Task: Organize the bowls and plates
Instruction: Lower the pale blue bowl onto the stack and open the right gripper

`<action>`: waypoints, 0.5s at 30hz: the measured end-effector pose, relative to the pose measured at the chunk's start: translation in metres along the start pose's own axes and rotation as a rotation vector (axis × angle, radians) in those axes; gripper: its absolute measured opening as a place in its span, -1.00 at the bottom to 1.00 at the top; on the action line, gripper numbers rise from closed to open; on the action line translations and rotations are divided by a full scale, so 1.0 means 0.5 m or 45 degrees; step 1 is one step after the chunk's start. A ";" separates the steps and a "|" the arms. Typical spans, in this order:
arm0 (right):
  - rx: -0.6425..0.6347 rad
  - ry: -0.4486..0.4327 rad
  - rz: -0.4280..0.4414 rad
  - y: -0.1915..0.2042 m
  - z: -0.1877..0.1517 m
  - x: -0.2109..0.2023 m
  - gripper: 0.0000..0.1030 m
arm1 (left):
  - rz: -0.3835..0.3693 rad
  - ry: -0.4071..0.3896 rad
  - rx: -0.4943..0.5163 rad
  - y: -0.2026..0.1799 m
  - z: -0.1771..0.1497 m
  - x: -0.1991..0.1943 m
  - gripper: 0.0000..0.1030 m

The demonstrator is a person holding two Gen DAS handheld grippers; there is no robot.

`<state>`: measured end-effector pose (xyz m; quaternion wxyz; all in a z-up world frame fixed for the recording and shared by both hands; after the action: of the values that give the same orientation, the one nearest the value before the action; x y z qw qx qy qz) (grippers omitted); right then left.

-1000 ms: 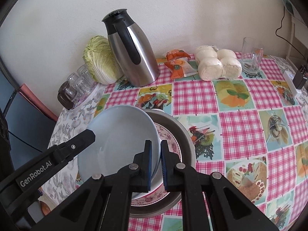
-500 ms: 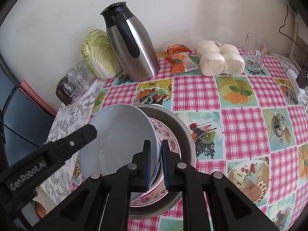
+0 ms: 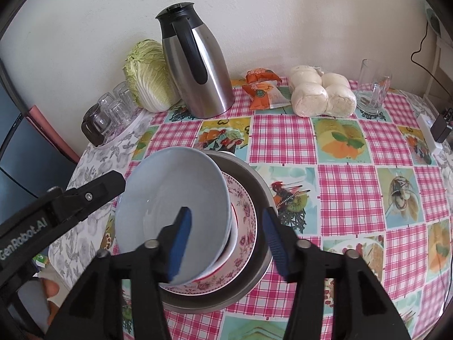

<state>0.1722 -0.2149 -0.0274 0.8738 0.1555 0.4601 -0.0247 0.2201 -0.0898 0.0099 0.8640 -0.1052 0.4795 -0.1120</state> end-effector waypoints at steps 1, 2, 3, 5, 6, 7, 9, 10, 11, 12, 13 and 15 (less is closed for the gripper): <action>-0.011 -0.003 0.000 0.001 -0.002 -0.005 0.09 | 0.009 -0.003 0.003 0.003 -0.003 -0.003 0.37; -0.022 -0.007 -0.003 0.002 -0.004 -0.010 0.11 | 0.019 -0.008 0.005 0.006 -0.006 -0.006 0.50; -0.032 -0.012 -0.008 0.002 -0.006 -0.015 0.16 | 0.033 -0.013 0.007 0.011 -0.009 -0.010 0.56; -0.048 -0.021 -0.021 -0.001 -0.012 -0.022 0.46 | 0.058 -0.023 0.015 0.018 -0.014 -0.017 0.73; -0.055 -0.028 -0.029 -0.003 -0.015 -0.026 0.66 | 0.071 -0.028 0.020 0.021 -0.017 -0.021 0.76; -0.062 -0.037 -0.039 -0.006 -0.019 -0.030 0.70 | 0.083 -0.031 0.025 0.025 -0.020 -0.024 0.84; -0.074 -0.047 -0.058 -0.012 -0.027 -0.037 0.75 | 0.114 -0.039 0.035 0.033 -0.026 -0.030 0.99; -0.075 -0.052 -0.065 -0.016 -0.032 -0.040 0.80 | 0.131 -0.047 0.044 0.037 -0.029 -0.033 1.00; -0.075 -0.057 -0.070 -0.018 -0.036 -0.042 0.81 | 0.149 -0.054 0.056 0.042 -0.033 -0.036 1.00; -0.075 -0.061 -0.074 -0.022 -0.041 -0.045 0.81 | 0.171 -0.059 0.068 0.046 -0.037 -0.039 1.00; -0.074 -0.064 -0.077 -0.024 -0.047 -0.048 0.81 | 0.187 -0.062 0.077 0.050 -0.041 -0.041 1.00; -0.079 -0.068 -0.084 -0.027 -0.056 -0.054 0.82 | 0.217 -0.071 0.101 0.057 -0.050 -0.046 1.00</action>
<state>0.1322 -0.2221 -0.0237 0.8889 0.1124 0.4420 -0.0433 0.1895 -0.0579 0.0071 0.8868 -0.0327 0.4577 -0.0539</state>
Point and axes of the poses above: each gripper's, at about its wrist camera, not at the fingertips, and x roughly the way its jaws point, y to its left, z to its top, the point moved 9 cm from there along x, roughly the way its jaws point
